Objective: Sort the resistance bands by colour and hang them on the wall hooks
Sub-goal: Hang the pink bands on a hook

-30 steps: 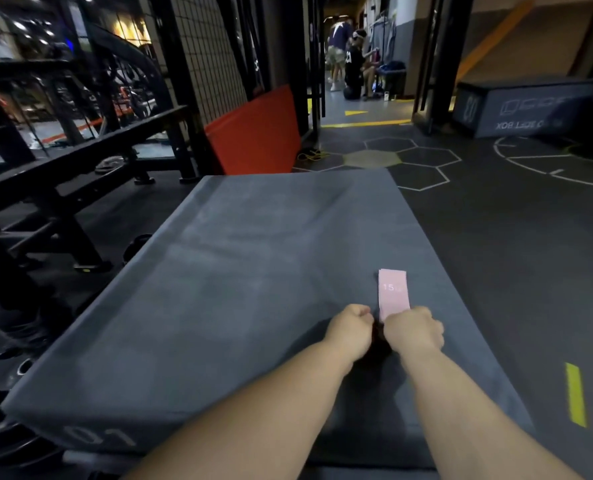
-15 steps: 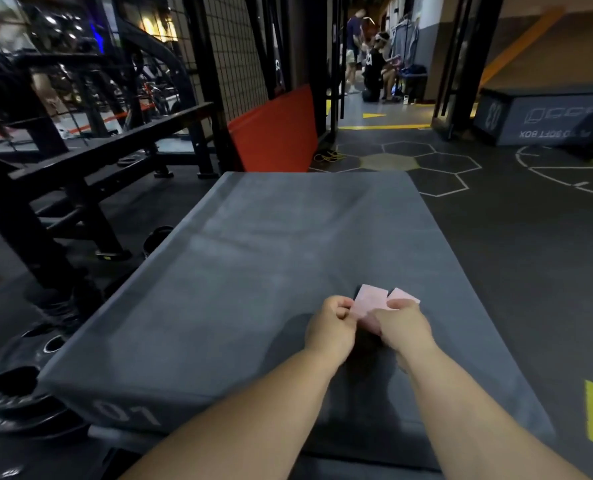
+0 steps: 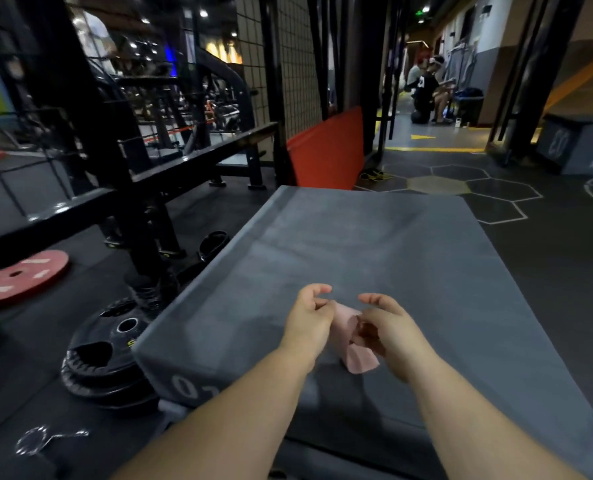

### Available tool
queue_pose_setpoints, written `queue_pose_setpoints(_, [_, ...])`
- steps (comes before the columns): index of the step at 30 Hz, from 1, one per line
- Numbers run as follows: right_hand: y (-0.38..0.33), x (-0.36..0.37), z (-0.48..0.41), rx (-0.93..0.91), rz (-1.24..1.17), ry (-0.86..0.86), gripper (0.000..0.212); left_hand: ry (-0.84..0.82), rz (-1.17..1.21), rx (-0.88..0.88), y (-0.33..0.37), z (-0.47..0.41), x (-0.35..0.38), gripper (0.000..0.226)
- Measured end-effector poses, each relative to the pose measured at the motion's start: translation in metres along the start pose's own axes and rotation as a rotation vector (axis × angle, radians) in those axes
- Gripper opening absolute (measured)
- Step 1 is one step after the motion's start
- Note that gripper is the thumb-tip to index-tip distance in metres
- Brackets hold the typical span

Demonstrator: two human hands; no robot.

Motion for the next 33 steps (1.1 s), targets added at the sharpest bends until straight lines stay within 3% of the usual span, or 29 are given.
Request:
queue_pose_setpoints(2, [-0.007,0.018,0.006,-0.072,0.013,-0.074,0.034,0.004,0.029,0.006,0.005,0.005,-0.019,0.028])
queue_pose_setpoints(10, [-0.025,0.09,0.037,-0.406,0.534,-0.28,0.057,-0.033,-0.013,-0.05,0.018,0.033,-0.083,0.028])
queue_pose_setpoints(17, [-0.017,0.15,0.067,-0.391,0.456,-0.564,0.069,-0.039,-0.167,-0.091,0.013,0.059,-0.137,0.038])
queue_pose_setpoints(23, [-0.022,0.186,0.095,-0.413,0.503,-0.602,0.055,-0.043,-0.095,-0.093,0.018,0.086,-0.173,0.035])
queue_pose_setpoints(27, [-0.04,0.207,0.11,-0.453,0.436,-0.567,0.052,-0.024,0.118,-0.026,0.025,0.109,-0.201,0.044])
queue_pose_setpoints(33, [-0.07,0.261,0.151,-0.532,0.31,-0.634,0.049,-0.089,0.07,0.117,0.049,0.148,-0.249,0.047])
Point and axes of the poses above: each hand's wrist, its own z-axis away from the middle knuckle, its own x-axis out of the palm, y = z × x, the point moved 9 cm from there along -z, towards the middle knuckle, and after that the axes turned 3 degrees about -x, right-handed, at the moved point
